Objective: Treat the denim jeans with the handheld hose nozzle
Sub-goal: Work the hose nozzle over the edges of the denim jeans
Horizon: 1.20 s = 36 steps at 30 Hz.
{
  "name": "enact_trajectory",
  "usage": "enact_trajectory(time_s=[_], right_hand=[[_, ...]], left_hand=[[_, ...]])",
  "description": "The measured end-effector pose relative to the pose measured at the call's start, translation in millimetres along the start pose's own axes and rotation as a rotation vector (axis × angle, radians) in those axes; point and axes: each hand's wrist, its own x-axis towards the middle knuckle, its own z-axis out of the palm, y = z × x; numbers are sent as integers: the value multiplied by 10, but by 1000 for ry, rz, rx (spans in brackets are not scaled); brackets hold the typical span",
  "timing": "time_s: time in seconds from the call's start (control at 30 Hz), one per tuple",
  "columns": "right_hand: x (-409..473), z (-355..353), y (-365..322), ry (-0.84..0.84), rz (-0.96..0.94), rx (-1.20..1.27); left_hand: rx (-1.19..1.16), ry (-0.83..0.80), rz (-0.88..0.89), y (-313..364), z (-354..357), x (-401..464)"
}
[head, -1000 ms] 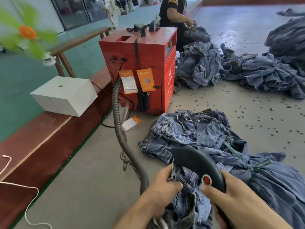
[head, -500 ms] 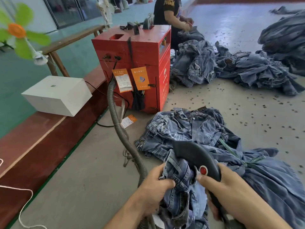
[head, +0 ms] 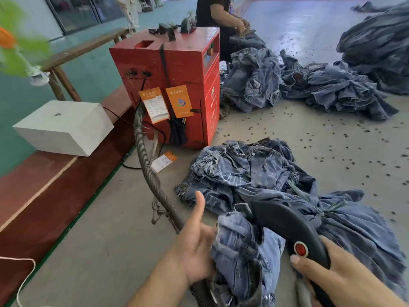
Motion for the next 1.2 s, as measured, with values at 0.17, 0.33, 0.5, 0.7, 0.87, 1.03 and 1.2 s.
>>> enact_trajectory(time_s=[0.17,0.33,0.5,0.7,0.87,1.03,1.2], right_hand=[[-53,90,0,1,-47,-25],[-29,253,-10,15,-44,-72],[198,270,-38,44,-60,25],[94,317,-1,161,-93,24],[91,337,-41,-3,-69,27],[169,161,-21,85,-44,-12],[137,334,48,-18,-61,-68]], left_hand=[[75,202,19,-101,132,48],[19,273,177,-146,93,156],[-33,267,232,-227,84,179],[-154,258,192,-138,67,170],[-193,229,102,-159,118,196],[-113,212,185,-141,96,197],[-31,266,229,-142,58,230]])
